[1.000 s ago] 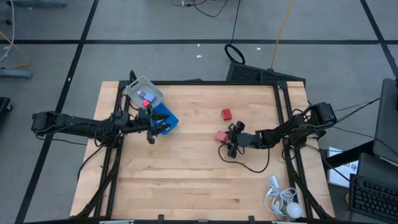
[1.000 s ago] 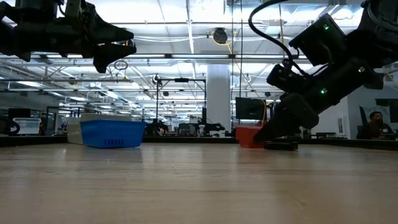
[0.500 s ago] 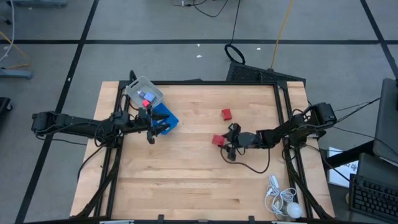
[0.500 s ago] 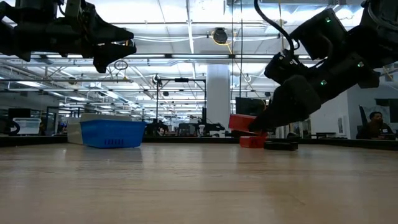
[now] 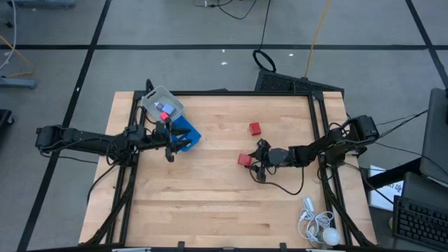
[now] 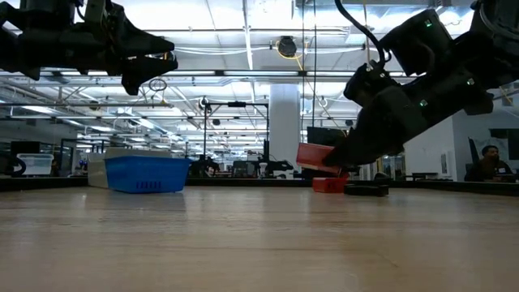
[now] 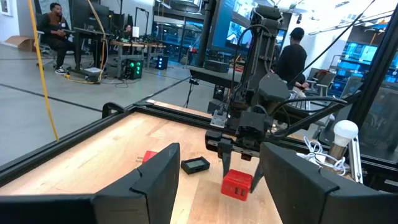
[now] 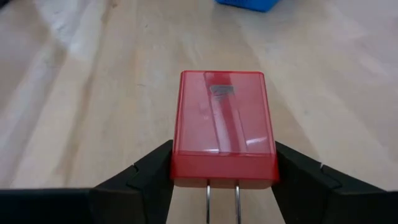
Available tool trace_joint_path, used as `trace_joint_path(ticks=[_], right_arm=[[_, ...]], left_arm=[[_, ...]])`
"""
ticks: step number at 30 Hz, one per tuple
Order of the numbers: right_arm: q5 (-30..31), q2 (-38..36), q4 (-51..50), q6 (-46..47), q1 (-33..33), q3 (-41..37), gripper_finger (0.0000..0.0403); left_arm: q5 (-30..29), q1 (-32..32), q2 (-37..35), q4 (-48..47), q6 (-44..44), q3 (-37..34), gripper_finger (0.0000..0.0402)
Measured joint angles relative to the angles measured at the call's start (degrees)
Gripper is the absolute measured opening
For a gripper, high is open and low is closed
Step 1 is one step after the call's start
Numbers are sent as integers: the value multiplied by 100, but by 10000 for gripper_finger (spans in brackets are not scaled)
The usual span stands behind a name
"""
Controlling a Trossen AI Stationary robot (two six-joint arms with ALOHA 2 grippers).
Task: Pick & Place Office items
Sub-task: Put the bottom red charger adapter into the gray bin
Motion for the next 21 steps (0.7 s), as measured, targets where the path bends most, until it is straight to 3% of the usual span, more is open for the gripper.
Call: trace_joint_path(ticks=[6, 21], right_arm=[[-474, 0, 233, 7, 2, 0, 219], [-790, 0, 714, 4, 2, 0, 217]], left_arm=[[0, 2, 1, 0, 0, 2, 225], [0, 2, 1, 0, 0, 2, 225]])
